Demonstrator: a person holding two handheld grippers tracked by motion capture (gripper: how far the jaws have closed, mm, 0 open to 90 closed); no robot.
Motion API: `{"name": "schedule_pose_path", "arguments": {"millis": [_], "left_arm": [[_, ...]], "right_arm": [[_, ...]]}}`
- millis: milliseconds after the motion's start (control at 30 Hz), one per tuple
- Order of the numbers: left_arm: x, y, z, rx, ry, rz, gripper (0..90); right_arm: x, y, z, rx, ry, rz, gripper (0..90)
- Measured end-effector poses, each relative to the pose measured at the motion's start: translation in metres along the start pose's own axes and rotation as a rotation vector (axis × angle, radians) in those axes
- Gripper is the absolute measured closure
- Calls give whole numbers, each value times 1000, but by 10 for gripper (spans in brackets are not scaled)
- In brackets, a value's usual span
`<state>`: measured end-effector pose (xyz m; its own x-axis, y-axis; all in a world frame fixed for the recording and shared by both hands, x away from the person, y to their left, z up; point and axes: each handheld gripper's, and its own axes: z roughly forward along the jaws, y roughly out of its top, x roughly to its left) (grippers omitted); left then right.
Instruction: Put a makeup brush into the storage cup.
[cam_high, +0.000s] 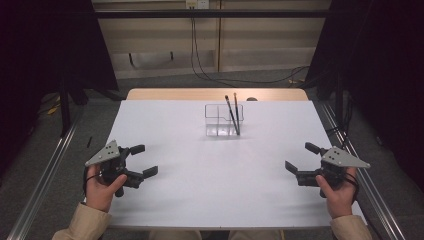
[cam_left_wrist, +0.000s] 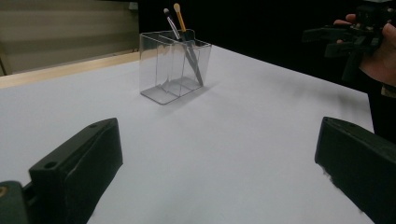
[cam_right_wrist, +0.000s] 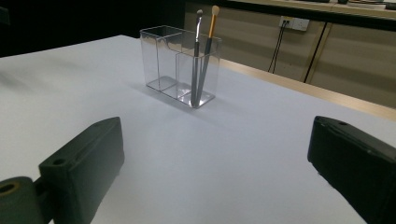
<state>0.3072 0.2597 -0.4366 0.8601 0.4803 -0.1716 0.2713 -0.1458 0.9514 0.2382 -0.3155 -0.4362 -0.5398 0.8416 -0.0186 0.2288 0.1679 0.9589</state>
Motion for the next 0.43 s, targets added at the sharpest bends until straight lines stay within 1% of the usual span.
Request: {"name": "schedule_pose_path", "arguments": {"millis": [167,433], "left_arm": [[0,0,0,-5,1,-1,7],[0,0,-1,-1,2,0,7]], "right_arm": [[0,-2,-2,5,0,1,35],[0,-2,-1,1,8,6,35]]}}
